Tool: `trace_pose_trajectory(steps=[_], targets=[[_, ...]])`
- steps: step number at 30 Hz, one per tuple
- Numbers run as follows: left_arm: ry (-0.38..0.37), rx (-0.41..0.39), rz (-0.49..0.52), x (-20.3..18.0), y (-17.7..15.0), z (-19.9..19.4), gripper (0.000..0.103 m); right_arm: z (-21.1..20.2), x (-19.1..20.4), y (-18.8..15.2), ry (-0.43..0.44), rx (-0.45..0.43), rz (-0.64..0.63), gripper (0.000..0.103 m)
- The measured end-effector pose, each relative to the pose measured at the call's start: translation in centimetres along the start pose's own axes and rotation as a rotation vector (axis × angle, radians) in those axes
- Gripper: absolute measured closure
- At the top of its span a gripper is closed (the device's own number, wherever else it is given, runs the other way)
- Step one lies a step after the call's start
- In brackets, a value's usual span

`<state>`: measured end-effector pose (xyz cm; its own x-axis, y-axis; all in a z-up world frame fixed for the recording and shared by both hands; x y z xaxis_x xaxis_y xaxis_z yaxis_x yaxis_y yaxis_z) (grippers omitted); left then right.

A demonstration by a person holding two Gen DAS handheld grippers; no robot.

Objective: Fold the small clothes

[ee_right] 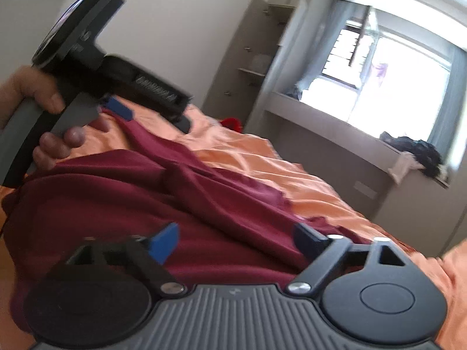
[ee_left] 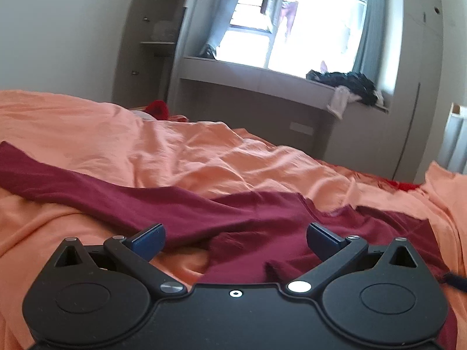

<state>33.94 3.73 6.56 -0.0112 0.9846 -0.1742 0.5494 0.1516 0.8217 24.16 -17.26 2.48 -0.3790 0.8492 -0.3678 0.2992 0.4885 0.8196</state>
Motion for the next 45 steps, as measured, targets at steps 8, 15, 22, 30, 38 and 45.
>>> trace_pose_trajectory(steps=[8,15,22,30,38,45], targets=[[0.03,0.017,0.044,-1.7,-0.6,1.7,0.0,0.4,-10.2,-4.8,-0.245,0.086,0.238,0.004],[-0.022,0.017,0.008,-1.4,-0.8,1.3,0.001,2.8,-16.3,-9.1,-0.331,0.204,0.359,0.021],[-0.063,0.005,0.062,-3.1,-1.4,0.6,0.01,4.4,-15.5,-10.7,-0.337,0.273,0.32,0.035],[-0.096,0.064,0.084,-4.3,-2.7,1.5,0.061,6.0,-15.6,-10.0,-0.374,0.229,0.304,0.058],[-0.124,0.088,0.108,-4.1,-3.9,1.2,0.102,5.3,-15.8,-9.9,-0.373,0.222,0.324,0.093],[-0.109,0.107,0.171,-3.5,-5.6,0.1,0.103,4.4,-16.2,-10.1,-0.36,0.223,0.353,0.096]])
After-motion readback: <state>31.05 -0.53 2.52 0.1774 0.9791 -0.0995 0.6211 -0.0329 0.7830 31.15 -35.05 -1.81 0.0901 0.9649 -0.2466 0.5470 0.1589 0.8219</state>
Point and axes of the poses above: each gripper's, at about its wrist camera, not at the fingertips, and z roughly the way its jaws point, x to its left, y to its top, the point moved 6 cm from there along z, roughly the way its jaws point, and after that the axes turned 11 degrees about x, right-handed, at the moved point
